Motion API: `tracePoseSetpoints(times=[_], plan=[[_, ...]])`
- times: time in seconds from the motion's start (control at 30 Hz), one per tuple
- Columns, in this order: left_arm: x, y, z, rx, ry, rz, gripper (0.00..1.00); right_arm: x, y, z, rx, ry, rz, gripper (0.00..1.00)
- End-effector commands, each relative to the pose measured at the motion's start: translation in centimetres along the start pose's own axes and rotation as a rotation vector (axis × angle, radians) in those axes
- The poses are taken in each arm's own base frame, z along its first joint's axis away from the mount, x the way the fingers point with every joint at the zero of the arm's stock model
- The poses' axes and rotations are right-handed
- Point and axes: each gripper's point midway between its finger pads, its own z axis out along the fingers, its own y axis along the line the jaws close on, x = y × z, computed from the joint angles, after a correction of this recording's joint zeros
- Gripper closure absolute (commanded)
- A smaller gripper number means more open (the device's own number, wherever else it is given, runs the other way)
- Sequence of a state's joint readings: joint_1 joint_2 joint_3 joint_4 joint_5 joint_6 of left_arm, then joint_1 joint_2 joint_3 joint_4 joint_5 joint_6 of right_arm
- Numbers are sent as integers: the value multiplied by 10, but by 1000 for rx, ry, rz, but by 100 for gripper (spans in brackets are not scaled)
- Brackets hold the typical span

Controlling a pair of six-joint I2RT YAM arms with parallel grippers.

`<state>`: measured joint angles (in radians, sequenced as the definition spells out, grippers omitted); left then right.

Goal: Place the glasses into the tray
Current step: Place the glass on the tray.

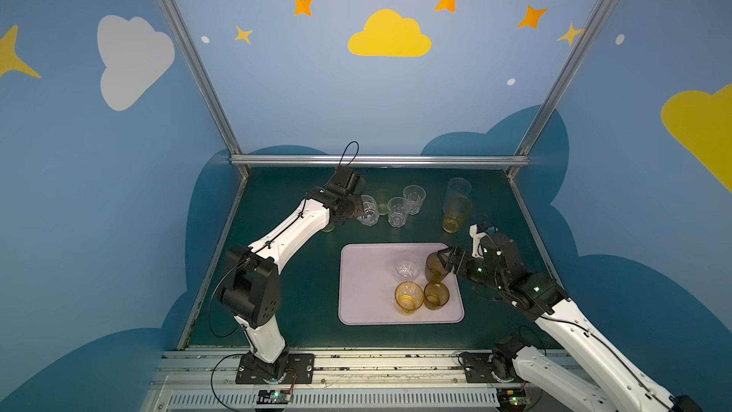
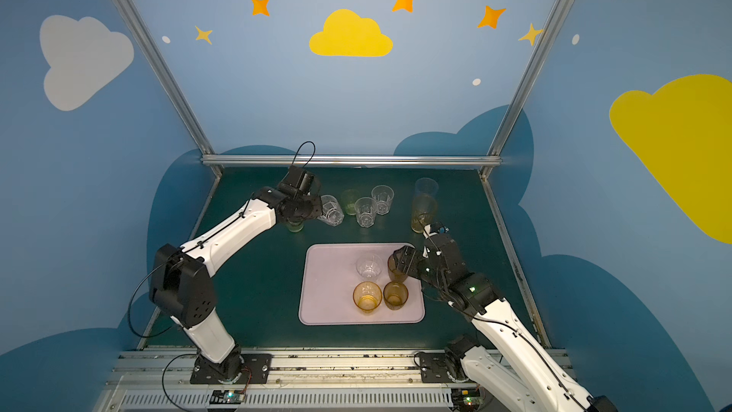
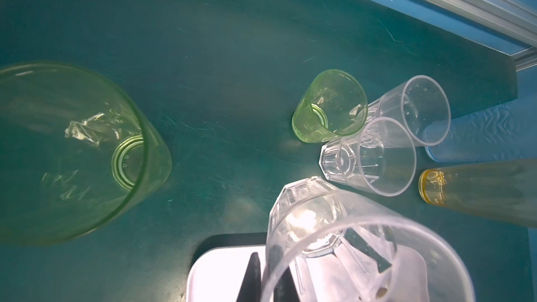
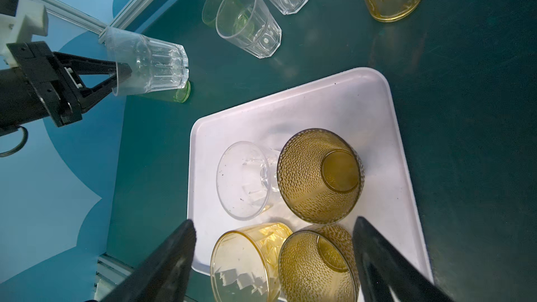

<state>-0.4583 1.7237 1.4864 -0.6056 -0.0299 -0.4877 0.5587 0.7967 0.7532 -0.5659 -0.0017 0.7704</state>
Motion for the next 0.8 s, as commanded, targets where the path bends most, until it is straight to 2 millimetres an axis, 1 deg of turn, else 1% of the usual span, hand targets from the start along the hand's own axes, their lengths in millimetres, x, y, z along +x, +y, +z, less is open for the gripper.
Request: tracePoseSetpoints(times=[0.0,0.23,0.4,0.63,0.77], plan=[[-4,1,-17,5,-31,3,96,-1,2,-4,-18,-6,0,16],[8,1,-37,15,-44,17,96,2,3,-5,-27,8,3,16],[18,7,-58,12,-51,36,96,5,4,-5,-35,21,8,16],[40,15,-90,12,-77,60,96,4,12,-4,-76,25,26,16],[53,16,-96,34,-86,56,96,6,12,-6,-80,28,23,16]])
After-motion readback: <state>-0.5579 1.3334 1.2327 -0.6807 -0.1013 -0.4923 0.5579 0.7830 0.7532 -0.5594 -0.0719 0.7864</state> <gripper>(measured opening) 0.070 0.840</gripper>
